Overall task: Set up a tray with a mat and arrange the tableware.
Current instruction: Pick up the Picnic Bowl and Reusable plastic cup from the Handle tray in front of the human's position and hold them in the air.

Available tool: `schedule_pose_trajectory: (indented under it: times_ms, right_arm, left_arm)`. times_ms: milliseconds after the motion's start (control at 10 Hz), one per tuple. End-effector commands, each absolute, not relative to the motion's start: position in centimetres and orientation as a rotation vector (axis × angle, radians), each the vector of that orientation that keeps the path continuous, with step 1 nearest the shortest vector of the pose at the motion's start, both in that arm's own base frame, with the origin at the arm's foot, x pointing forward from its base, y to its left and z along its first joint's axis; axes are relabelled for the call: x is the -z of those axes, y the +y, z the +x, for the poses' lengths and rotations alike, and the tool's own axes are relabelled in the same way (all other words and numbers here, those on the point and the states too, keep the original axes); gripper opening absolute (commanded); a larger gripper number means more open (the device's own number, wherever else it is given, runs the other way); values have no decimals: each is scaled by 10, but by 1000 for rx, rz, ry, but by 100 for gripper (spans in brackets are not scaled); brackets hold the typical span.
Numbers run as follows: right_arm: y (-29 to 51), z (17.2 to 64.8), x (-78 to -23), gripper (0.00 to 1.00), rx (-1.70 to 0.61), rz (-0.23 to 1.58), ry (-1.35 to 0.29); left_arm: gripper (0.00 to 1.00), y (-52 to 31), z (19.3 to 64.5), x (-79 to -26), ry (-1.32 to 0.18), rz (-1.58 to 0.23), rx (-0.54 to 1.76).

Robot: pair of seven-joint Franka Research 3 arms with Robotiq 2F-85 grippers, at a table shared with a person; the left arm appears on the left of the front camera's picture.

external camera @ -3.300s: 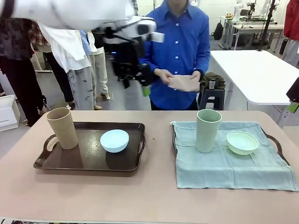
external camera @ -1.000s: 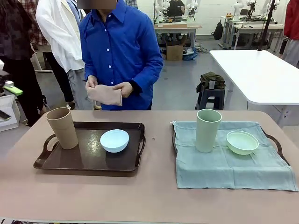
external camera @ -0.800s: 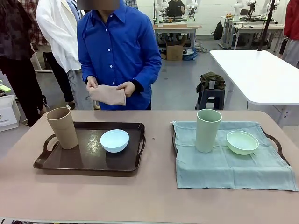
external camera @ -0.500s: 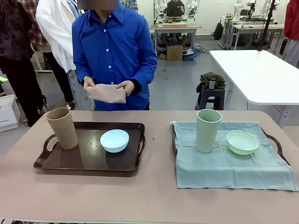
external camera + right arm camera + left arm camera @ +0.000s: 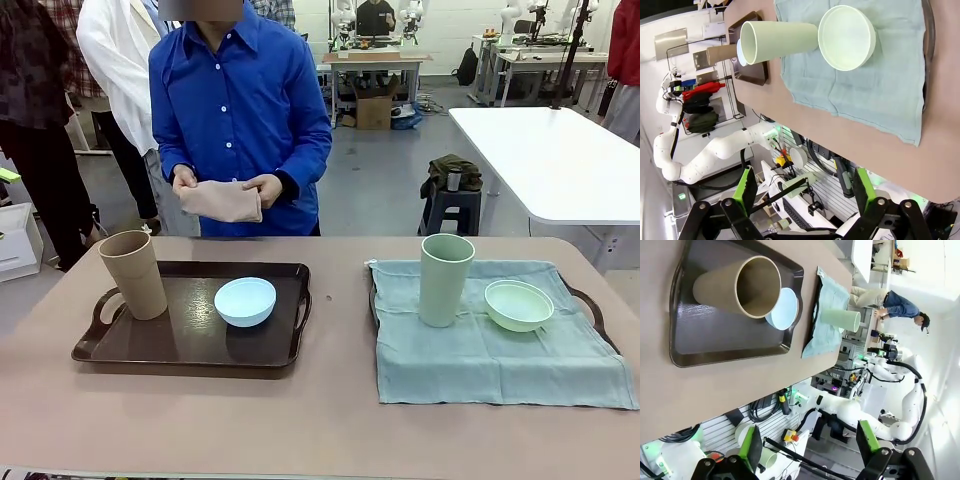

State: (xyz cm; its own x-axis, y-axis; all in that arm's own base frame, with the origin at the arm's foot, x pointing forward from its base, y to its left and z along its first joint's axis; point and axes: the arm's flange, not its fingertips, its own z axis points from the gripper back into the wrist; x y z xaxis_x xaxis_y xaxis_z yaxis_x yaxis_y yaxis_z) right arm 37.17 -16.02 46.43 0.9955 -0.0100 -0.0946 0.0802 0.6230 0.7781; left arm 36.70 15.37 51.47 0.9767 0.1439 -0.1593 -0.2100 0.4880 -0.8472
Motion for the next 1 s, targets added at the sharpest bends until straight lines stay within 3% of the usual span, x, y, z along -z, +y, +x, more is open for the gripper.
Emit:
schedule_pose_trajectory:
  times_ms: [0,900]
  right_arm:
    - [-159,371,-463,100,48,903,87]
    - [-159,371,-463,100,48,903,87]
  left_arm:
    - [100,157,367,-520,73,-1044,-212]
    - [100,157,367,-520,73,-1044,-212]
